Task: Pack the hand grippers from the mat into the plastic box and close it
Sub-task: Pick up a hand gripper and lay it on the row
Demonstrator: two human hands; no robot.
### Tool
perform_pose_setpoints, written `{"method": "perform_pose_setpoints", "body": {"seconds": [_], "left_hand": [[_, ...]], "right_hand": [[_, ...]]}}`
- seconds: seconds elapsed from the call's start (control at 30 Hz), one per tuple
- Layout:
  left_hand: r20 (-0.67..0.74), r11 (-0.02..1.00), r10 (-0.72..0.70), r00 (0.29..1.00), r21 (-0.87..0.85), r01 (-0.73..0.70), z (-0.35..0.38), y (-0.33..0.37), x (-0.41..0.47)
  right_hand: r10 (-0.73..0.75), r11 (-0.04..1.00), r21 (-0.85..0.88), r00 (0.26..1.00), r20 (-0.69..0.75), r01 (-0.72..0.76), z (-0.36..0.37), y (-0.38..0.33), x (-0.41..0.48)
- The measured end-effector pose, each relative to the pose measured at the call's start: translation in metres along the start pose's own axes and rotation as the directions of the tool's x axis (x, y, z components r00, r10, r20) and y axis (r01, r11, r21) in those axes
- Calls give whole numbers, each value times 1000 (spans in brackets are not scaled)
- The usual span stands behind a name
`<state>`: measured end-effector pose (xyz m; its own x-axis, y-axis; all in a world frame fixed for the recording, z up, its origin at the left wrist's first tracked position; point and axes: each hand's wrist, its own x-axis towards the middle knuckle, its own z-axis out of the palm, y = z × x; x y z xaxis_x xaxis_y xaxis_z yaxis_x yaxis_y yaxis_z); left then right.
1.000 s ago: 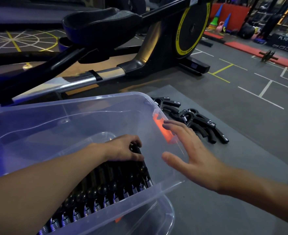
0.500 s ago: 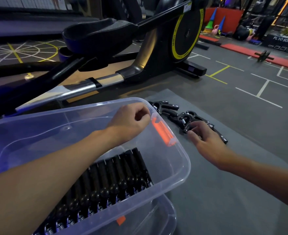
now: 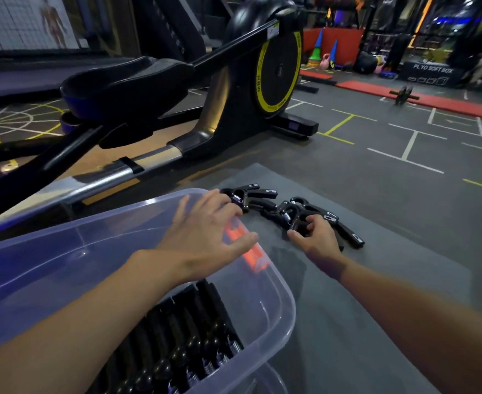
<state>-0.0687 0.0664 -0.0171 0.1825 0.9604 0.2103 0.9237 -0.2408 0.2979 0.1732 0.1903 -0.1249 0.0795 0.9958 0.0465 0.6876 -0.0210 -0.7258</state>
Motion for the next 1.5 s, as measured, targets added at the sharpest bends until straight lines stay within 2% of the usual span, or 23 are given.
{"method": "perform_pose_setpoints", "body": {"seconds": [0.17,0.27,0.43,0.5,0.6,0.77,0.9,0.97,1.07,1.23,1.37,1.5], "left_hand": [[36,998,-19,999,57,17,0,-1,1],[44,997,-22,999,73,19,0,-2,1],[42,997,-25,999,68,22,0,0,1],[42,998,-25,999,66,22,0,0,1],[38,998,-29,999,62,27,0,0,1],[37,998,-26,999,56,23,0,0,0],[54,998,-33,998,46,31,-2,1,-2],[71,999,-44,997,29,42,-3,2,-2],[112,999,-44,993,5,44,-5,2,-5],[172,999,-29,985,-30,34,-20,4,-12],[73,996,-14,997,-91,20,-33,1,-19],[-89,992,-21,996,-125,10,-53,-5,-28]], "right_hand": [[142,988,-60,990,3,-142,5,29,26],[159,987,-7,987,23,-159,10,44,34],[203,972,-119,979,-2,-201,14,58,39],[227,971,-85,974,24,-225,16,64,39],[228,971,66,974,11,-229,20,66,31],[165,980,132,978,-126,-149,26,50,25],[230,958,223,946,-230,-179,18,31,30],[289,932,293,924,-249,-212,13,24,33],[363,867,432,910,-202,-249,6,16,32],[416,682,701,899,-136,-209,-19,-12,13],[341,564,812,938,-59,-154,-50,-63,-12],[237,546,828,971,-6,-128,-73,-120,-42]]}}
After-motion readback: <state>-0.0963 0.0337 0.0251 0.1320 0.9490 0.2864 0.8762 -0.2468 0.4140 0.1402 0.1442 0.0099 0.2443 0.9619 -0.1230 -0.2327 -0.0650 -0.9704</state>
